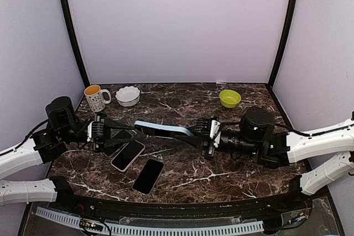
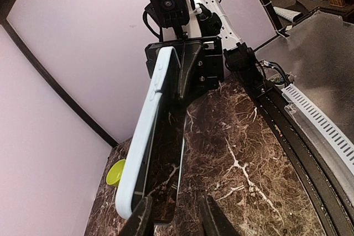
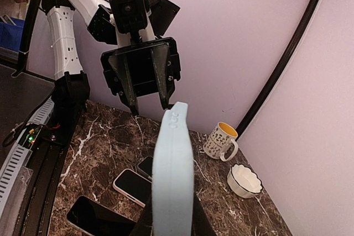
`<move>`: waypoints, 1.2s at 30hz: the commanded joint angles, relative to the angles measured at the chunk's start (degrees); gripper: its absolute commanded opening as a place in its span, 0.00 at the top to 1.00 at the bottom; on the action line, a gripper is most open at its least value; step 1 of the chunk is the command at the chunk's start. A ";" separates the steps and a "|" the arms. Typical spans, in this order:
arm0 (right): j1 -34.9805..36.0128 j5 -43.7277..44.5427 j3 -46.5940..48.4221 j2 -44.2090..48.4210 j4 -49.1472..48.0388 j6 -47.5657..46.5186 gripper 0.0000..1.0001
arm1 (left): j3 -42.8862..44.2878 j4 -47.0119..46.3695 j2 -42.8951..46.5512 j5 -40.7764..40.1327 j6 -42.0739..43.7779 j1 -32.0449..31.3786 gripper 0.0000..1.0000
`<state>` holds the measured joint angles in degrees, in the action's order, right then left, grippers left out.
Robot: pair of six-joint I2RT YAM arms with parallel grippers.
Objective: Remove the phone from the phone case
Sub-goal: Pass from the right arm to the left
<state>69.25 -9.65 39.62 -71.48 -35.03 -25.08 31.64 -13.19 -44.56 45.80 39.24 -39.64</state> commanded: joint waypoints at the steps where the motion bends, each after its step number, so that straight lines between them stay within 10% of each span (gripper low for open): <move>1: 0.76 -0.31 3.01 1.09 -3.97 0.78 1.00 | -0.50 0.01 0.80 0.16 0.89 0.26 0.68; 36: 1.92 -5.02 3.64 1.68 -6.18 3.66 1.00 | -0.08 2.65 -0.17 -0.09 2.41 0.31 0.69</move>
<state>70.00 -10.09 39.86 -71.48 -32.93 -22.68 31.64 -12.01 -44.51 45.84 40.99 -39.64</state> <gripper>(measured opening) 0.104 0.305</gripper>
